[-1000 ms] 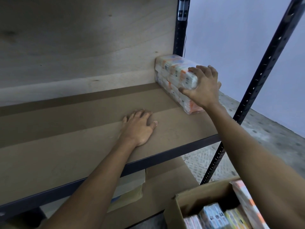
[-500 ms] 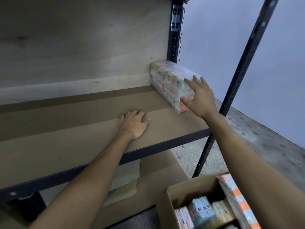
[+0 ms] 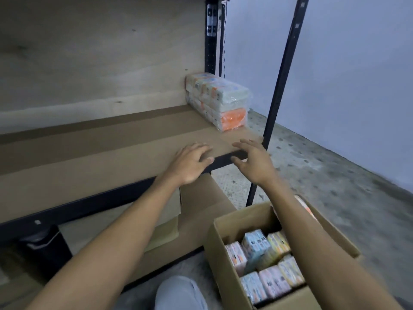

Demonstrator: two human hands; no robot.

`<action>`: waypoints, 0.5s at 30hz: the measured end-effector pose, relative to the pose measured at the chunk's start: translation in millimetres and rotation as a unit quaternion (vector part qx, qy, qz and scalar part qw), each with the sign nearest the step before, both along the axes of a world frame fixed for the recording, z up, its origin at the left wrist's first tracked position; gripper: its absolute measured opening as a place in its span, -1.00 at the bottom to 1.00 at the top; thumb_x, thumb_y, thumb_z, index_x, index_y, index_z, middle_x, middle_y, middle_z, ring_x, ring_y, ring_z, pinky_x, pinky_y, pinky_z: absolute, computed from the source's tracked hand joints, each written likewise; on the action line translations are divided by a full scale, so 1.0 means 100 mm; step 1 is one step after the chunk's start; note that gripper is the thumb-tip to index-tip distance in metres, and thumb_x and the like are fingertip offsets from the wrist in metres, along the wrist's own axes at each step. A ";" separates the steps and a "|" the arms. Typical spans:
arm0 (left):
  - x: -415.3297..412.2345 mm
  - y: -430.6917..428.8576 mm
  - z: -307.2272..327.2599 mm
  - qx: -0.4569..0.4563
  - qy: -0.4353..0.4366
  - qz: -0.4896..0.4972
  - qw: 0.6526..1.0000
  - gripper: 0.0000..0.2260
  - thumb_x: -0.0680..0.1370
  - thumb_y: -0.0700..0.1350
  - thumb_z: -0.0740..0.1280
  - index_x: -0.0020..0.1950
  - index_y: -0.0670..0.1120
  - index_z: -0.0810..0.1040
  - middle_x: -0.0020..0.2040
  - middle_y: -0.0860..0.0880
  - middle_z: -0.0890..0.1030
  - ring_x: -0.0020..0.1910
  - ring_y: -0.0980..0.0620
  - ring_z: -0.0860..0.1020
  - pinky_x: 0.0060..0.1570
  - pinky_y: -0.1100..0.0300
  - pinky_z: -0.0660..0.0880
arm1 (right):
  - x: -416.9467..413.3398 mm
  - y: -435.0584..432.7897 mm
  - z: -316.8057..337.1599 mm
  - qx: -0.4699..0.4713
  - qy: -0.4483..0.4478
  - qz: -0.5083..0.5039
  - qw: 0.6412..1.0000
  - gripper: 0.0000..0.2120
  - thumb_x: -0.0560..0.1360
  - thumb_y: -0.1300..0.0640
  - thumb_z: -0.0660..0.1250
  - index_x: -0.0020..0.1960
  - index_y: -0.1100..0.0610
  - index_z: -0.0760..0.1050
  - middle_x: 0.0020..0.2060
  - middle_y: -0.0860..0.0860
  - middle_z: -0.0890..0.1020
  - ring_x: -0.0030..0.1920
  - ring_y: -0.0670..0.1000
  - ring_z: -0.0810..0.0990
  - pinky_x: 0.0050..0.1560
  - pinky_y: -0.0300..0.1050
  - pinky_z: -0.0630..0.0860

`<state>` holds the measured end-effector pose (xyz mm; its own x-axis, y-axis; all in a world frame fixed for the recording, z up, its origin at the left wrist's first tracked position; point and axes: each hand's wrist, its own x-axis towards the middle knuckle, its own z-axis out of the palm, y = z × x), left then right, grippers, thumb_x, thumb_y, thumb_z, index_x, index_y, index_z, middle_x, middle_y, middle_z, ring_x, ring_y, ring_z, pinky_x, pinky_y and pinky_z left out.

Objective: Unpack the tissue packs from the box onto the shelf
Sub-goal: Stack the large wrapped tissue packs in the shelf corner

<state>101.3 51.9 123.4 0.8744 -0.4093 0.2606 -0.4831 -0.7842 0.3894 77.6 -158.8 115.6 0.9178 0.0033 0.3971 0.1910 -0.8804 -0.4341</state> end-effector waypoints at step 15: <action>-0.70 -1.33 -0.99 0.035 0.025 -0.236 0.971 -0.60 0.61 0.01 0.21 0.45 0.03 0.34 0.44 0.05 0.37 0.46 0.05 0.22 0.41 0.16 0.05 | -1.39 -1.24 -1.55 0.013 0.124 -0.159 0.979 -0.61 0.47 -0.12 0.26 0.21 0.05 0.53 0.16 -0.01 0.61 0.23 0.07 0.51 0.18 0.02 0.47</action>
<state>31.0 -81.1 24.1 0.5956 -0.7830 0.1791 -0.7770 -0.5051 0.3757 -61.6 -283.3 -39.4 0.9387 -0.3062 0.1585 -0.2059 -0.8665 -0.4548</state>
